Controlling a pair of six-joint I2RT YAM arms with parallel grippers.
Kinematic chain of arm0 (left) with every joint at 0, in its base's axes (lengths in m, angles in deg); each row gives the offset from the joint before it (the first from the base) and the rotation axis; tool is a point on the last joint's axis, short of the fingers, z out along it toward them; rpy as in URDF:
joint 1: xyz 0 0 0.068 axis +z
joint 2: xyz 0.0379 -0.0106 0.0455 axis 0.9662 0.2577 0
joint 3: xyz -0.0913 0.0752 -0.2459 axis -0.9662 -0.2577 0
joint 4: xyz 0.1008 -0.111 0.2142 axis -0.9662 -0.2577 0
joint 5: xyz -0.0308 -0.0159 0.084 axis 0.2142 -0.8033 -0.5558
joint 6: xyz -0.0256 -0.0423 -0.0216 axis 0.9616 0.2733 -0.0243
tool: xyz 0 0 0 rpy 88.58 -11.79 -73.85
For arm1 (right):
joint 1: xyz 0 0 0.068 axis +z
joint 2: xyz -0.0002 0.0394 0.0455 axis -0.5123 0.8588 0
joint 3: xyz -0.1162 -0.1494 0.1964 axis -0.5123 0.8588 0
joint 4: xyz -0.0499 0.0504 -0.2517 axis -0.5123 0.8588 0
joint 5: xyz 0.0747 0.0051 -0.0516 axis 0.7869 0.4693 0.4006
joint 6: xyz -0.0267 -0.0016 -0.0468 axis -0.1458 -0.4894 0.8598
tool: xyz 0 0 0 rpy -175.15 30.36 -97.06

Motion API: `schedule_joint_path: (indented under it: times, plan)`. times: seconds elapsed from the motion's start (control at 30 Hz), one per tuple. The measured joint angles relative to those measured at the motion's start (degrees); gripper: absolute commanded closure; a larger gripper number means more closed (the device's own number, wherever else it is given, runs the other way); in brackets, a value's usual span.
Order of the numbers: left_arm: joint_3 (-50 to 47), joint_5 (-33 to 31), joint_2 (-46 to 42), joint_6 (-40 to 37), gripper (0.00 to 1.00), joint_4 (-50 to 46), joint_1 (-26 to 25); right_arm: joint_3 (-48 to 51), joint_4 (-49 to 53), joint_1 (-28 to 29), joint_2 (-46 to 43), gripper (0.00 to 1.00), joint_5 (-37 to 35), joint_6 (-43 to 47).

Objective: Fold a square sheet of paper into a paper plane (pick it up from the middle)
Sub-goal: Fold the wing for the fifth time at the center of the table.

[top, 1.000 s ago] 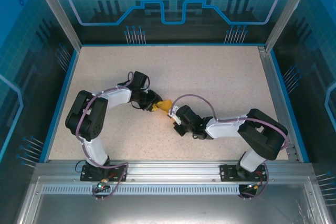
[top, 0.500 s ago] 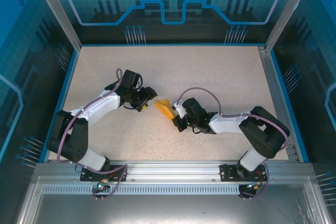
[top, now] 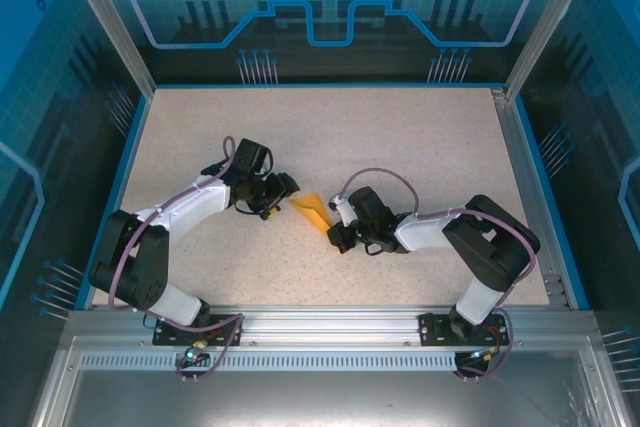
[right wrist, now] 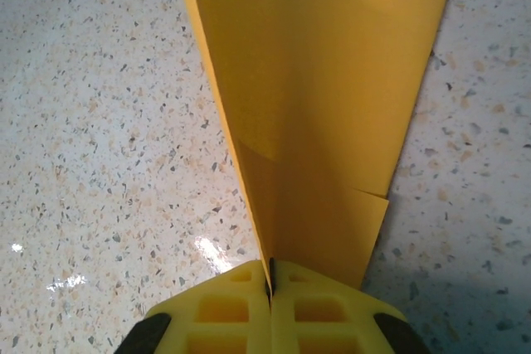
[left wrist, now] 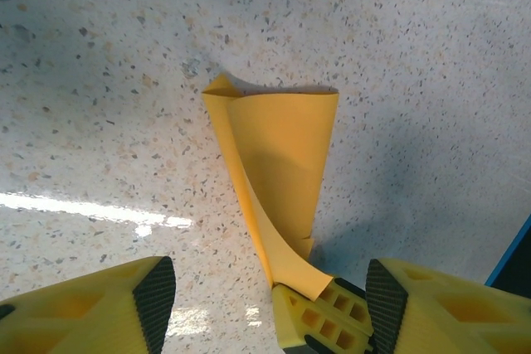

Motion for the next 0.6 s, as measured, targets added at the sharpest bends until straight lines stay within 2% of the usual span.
schedule_joint_path:
  times: [0.4, 0.6]
  plan:
    - [0.0, 0.22, 1.05, -1.03, 0.36, 0.09, -3.02, -1.88, -1.84, -5.33, 4.61, 0.95, 12.37, -6.49]
    - [-0.52, 0.46, 1.05, -0.87, 0.43, 1.88, -4.92, -3.76, -0.17, -7.04, 6.54, 0.95, 17.0, -9.46]
